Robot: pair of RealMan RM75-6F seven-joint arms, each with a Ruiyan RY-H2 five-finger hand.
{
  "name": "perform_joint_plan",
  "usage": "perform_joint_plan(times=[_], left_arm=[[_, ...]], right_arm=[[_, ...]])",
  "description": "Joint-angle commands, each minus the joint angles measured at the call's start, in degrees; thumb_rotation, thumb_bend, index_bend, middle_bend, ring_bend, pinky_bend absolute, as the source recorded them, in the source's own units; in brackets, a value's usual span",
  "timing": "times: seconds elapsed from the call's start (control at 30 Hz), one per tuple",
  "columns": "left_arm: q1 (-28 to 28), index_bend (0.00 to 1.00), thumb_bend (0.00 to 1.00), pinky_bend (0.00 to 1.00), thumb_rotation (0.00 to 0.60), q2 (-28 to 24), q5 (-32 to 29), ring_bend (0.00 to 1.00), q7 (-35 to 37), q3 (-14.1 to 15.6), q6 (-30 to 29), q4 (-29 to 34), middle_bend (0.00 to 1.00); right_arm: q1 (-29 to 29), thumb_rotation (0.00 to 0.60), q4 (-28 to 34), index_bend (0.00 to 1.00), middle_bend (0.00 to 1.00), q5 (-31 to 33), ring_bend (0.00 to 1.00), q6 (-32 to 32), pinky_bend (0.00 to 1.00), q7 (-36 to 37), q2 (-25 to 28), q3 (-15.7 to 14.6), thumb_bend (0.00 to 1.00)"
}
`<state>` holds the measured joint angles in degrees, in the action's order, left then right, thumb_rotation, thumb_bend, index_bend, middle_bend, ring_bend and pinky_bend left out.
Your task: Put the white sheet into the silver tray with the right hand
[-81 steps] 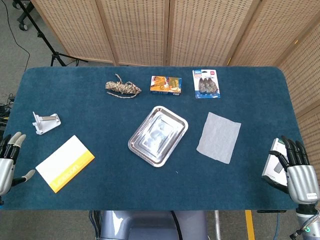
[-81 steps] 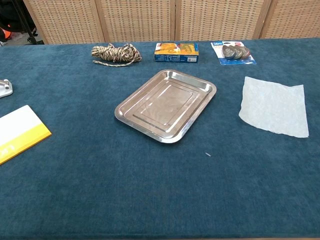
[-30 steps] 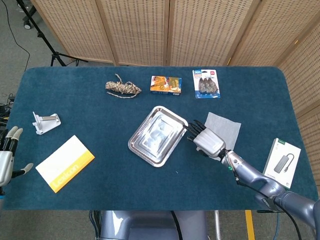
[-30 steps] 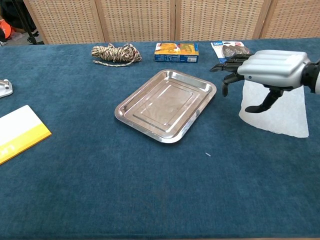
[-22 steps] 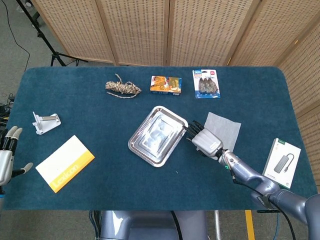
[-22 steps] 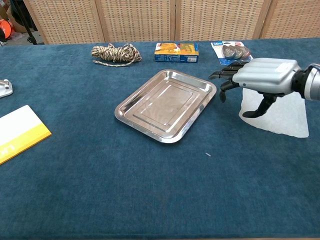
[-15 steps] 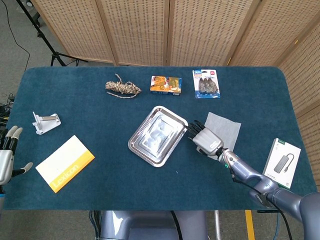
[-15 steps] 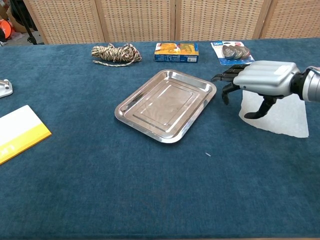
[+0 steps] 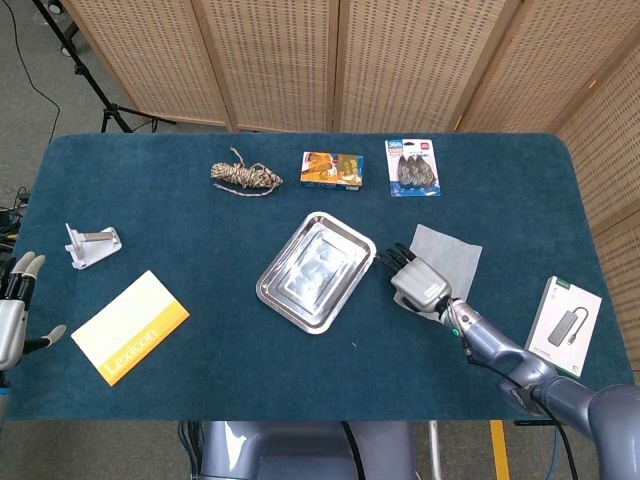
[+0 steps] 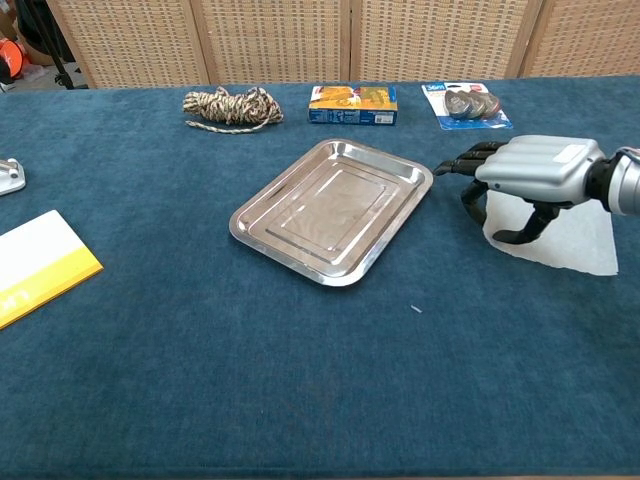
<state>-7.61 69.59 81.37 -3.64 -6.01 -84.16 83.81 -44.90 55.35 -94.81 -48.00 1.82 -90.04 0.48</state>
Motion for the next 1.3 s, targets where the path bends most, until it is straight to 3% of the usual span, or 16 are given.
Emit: perform_joint_plan(times=[0.03, 0.23, 0.43, 0.7, 0.83, 1.1, 1.3], left_arm=[[0.0, 0.0, 0.0, 0.0, 0.6, 0.0, 0.0, 0.0, 0.0, 0.0, 0.0, 0.0, 0.0], [0.1, 0.0, 0.0, 0.0, 0.6, -0.2, 0.2, 0.0, 0.4, 0.1, -0.3, 0.2, 0.0], [0.4, 0.0, 0.0, 0.0, 0.6, -0.7, 0.6, 0.0, 0.9, 0.2, -0.9, 0.7, 0.0], [0.6, 0.0, 0.0, 0.0, 0.6, -1.1, 1.5, 0.0, 1.7, 0.6, -1.5, 0.9, 0.0], [0.7, 0.0, 0.0, 0.0, 0.6, -1.4, 1.6, 0.0, 2.4, 0.6, -1.6, 1.2, 0.0], [0.7, 0.0, 0.0, 0.0, 0.6, -1.8, 1.2, 0.0, 3.1, 0.4, -1.3, 1.2, 0.0], [0.5, 0.0, 0.0, 0.0, 0.6, -2.1, 0.1, 0.0, 4.3, -0.1, -0.4, 0.7, 0.0]], right_arm=[[0.2, 0.6, -0.7, 0.59, 0.04, 0.1, 0.0, -1.0, 0.0, 0.6, -0.3, -0.3, 0.44], [0.5, 0.6, -0.9, 0.62, 0.05, 0.6, 0.0, -3.3, 0.0, 3.2, -0.4, -0.2, 0.47], [-0.5, 0.6, 2.3, 0.63, 0.05, 1.0, 0.0, -6.6, 0.0, 3.3, 0.8, 2.3, 0.47], [-6.5, 0.6, 13.9, 0.63, 0.05, 8.3, 0.0, -3.2, 0.0, -7.9, 1.8, 11.5, 0.47], [-9.6, 0.6, 17.1, 0.63, 0.05, 12.0, 0.0, -0.7, 0.0, -14.4, 0.1, 14.6, 0.47], [-13.8, 0.6, 16.6, 0.63, 0.05, 16.5, 0.0, 1.8, 0.0, -21.7, -5.9, 15.7, 0.47], [-16.9, 0.6, 11.9, 0.63, 0.05, 18.1, 0.0, 2.7, 0.0, -25.2, -11.4, 15.5, 0.47]])
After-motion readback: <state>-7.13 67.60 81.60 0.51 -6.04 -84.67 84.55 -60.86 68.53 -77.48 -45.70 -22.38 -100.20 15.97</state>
